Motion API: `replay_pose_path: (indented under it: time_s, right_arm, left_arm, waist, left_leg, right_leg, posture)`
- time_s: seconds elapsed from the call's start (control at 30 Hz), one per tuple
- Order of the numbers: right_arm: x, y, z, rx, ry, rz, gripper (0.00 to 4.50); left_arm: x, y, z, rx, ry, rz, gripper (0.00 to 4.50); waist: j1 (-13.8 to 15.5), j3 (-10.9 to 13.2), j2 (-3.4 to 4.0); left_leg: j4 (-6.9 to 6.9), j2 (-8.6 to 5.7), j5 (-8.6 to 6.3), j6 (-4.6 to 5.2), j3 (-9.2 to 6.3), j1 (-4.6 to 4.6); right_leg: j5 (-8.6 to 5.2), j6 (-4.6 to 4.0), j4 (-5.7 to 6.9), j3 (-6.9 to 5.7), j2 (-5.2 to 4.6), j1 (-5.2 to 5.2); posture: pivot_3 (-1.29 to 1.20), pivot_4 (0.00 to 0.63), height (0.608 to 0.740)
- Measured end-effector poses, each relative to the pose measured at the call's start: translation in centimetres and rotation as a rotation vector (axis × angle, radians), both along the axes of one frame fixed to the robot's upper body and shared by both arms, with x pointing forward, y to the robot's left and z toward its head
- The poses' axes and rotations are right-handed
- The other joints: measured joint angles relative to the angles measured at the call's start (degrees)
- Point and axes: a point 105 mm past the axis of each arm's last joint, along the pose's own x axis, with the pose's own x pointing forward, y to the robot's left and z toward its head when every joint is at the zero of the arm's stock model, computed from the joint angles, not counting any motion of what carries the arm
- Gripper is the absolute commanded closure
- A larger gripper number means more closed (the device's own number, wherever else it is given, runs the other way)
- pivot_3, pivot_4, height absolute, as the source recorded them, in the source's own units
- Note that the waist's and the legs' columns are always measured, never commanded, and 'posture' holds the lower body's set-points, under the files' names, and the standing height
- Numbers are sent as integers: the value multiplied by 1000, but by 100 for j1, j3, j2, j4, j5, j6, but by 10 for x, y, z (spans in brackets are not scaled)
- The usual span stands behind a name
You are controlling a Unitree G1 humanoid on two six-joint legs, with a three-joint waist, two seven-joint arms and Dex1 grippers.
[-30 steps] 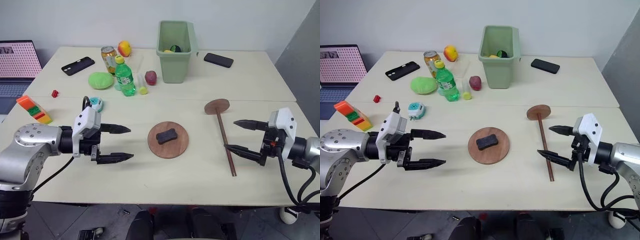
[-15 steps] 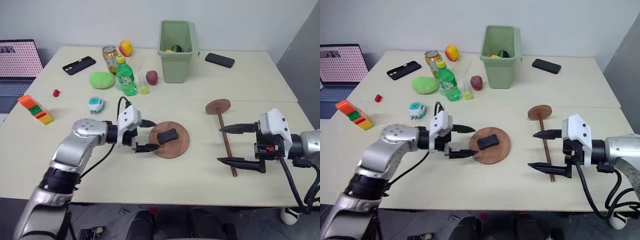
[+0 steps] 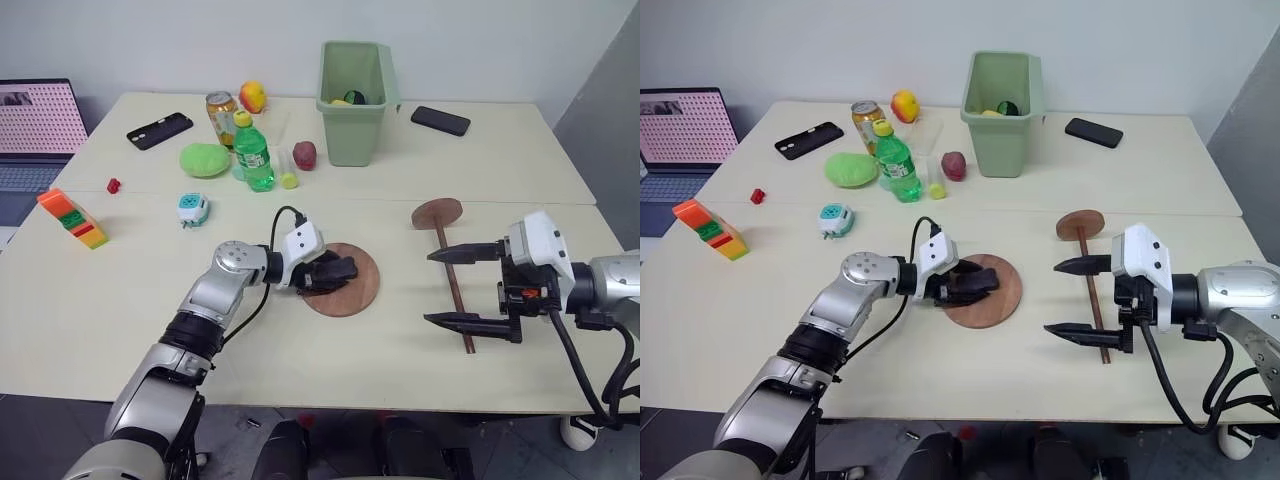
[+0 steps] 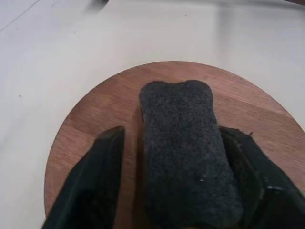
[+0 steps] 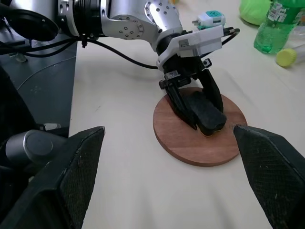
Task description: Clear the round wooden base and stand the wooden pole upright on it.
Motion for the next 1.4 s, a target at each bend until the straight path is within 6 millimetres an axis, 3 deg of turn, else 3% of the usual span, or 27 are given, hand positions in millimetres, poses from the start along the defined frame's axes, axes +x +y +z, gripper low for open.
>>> replay_pose_path:
  time_s: [0.07,0.27,0.37,0.53,0.63,0.73,0.9,1.03,1.1,1.4]
  right_arm:
    - [1,0,1,4,-3,-8,0]
    - [2,1,1,21,-9,-16,0]
    - [5,4,3,40,-19,-19,0]
    - [6,8,2,64,-18,-17,0]
    - [6,10,0,71,-6,-13,0]
    - [8,13,1,86,-7,-5,0]
    - [11,17,2,96,-8,9,0]
    - [13,18,6,103,-18,14,0]
    - [13,19,6,104,-21,12,0]
    - [13,17,3,106,-13,-18,0]
  left_arm:
    - [0,0,0,-1,1,-4,2942]
    - [-5,7,0,-4,0,-1,3081]
    - [-7,29,8,-43,-1,82,3081]
    - [-1,80,46,-124,-71,334,3081]
    - [8,115,56,-159,-87,563,3081]
    - [17,138,55,-189,-72,758,3081]
    - [47,152,45,-244,-17,980,3081]
    - [70,151,43,-258,-21,1044,3081]
    - [79,149,43,-262,-16,1060,2407]
    - [86,152,28,-246,46,1067,488]
  waist:
    - [-1,0,0]
    - [-29,0,0]
    - [-70,0,0]
    - [-64,0,0]
    - [-51,0,0]
    - [-12,0,0]
    - [34,-1,-2]
    - [17,-1,-2]
    - [12,-1,-2]
    - [-37,-1,-2]
  left_leg:
    - [1,0,0,0,0,0]
    - [0,3,0,-1,0,0]
    - [-3,7,0,-1,-4,0]
    - [-2,6,0,0,-6,0]
    - [1,5,-1,1,-8,0]
    - [7,2,-1,1,-8,-2]
    - [39,-4,0,-1,-28,-31]
    - [40,-7,3,-7,-27,-36]
    - [39,-7,5,-10,-28,-37]
    - [39,-6,8,-15,-25,-38]
  right_leg:
    - [0,0,2,0,0,0]
    - [0,0,2,1,2,-2]
    - [0,0,5,0,2,-7]
    - [0,0,3,0,0,-5]
    - [0,0,4,-3,-1,-3]
    - [0,1,4,-3,-3,-2]
    - [2,3,3,-29,-5,-7]
    - [2,4,3,-31,-7,-10]
    - [2,4,3,-33,-7,-11]
    - [2,4,10,-29,-6,-18]
  posture:
    - [0,150,740]
    - [0,150,740]
    - [0,150,740]
    - [0,150,740]
    - [0,150,740]
    - [0,150,740]
    - [0,150,740]
    - [0,150,740]
    - [0,150,740]
    - [0,150,740]
